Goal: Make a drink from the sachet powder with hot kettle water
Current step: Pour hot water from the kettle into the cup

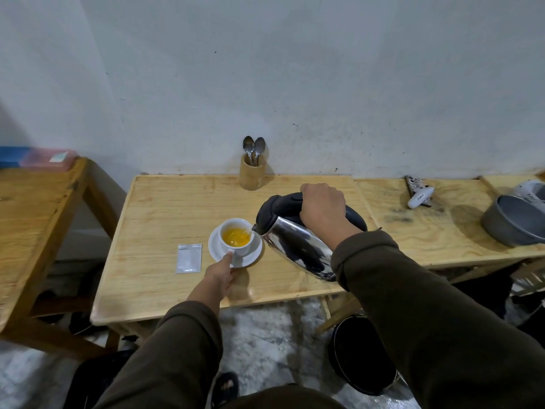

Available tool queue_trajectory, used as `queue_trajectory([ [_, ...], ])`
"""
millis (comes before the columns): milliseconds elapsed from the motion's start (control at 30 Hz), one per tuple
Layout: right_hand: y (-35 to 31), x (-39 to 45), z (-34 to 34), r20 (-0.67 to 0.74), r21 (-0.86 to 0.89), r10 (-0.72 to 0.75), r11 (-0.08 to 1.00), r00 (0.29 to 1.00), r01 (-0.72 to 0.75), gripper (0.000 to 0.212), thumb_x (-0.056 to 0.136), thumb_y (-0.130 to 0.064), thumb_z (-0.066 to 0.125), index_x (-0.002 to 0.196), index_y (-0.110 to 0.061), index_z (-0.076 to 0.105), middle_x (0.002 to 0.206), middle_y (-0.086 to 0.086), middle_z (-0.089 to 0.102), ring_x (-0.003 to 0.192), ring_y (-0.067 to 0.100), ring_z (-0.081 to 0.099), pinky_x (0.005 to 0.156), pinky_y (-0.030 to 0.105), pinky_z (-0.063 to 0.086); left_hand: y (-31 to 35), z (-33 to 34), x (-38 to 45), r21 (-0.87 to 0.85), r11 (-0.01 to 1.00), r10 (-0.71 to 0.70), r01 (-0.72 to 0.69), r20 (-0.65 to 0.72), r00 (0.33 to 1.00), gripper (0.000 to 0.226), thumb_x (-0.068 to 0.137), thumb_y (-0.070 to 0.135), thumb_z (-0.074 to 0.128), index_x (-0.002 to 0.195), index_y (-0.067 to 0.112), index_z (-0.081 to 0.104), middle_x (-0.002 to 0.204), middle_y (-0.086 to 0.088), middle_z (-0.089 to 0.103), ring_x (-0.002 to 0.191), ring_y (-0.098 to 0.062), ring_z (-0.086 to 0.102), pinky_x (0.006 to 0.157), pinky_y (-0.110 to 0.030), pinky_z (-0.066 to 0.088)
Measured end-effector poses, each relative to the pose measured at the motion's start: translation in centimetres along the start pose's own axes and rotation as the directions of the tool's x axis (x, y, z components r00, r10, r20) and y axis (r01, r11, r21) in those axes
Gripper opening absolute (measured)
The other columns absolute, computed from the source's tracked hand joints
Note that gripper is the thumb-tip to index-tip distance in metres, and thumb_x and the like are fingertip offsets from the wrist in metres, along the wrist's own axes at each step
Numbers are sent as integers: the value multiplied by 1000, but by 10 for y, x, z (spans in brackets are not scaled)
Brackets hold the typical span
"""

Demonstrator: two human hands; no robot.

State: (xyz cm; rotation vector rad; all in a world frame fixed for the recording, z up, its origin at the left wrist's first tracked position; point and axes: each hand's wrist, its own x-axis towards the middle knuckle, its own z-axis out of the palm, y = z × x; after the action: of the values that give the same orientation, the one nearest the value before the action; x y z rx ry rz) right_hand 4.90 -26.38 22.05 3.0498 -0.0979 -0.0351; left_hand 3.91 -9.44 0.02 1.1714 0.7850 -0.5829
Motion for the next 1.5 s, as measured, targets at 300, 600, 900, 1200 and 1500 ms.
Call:
queue_trajectory([
  [300, 15, 2, 10, -6, 129, 40, 991, 999, -39, 22, 89, -9, 51, 109, -12, 56, 97, 11, 64, 82, 27, 53, 72, 34, 44, -4, 2, -2, -18, 998, 65, -67, -66, 996, 70, 88, 48, 56, 136, -1, 42, 132, -20, 57, 121, -33, 56, 99, -40, 46],
  [600, 60, -4, 30, -19, 437, 223, 878, 975, -192, 13, 81, -4, 52, 90, -12, 54, 79, 5, 52, 73, 25, 48, 62, 28, 36, -16, 25, -12, 129, 980, 186, -152, -315, 931, 74, 89, 59, 41, 133, 1, 46, 133, -23, 56, 121, -40, 53, 106, -48, 43],
  [900, 113, -16, 51, 2, 715, 552, 582, 834, -387, 18, 80, -2, 52, 96, -9, 58, 84, 3, 55, 78, 24, 50, 70, 28, 40, -30, 77, -24, 138, 974, 221, -179, -421, 880, 69, 100, 26, 37, 154, 18, -5, 158, -17, 22, 144, -37, 27, 117, -40, 23],
  [1200, 166, -21, 70, 101, 853, 743, 277, 661, -442, 15, 82, -3, 51, 93, -13, 57, 87, 4, 58, 83, 29, 59, 76, 35, 52, -48, 100, -20, 394, 894, 383, -213, -425, 820, 55, 96, 17, 38, 146, -1, 22, 149, -25, 33, 136, -40, 38, 110, -45, 35],
  [1500, 197, -19, 87, 151, 885, 786, 163, 599, -436, 20, 81, -3, 50, 96, -14, 58, 97, 9, 66, 88, 32, 63, 81, 44, 56, -56, 113, -13, 489, 853, 432, -184, -462, 775, 46, 100, 9, 26, 144, -2, 29, 153, -34, 19, 144, -45, 18, 119, -47, 19],
])
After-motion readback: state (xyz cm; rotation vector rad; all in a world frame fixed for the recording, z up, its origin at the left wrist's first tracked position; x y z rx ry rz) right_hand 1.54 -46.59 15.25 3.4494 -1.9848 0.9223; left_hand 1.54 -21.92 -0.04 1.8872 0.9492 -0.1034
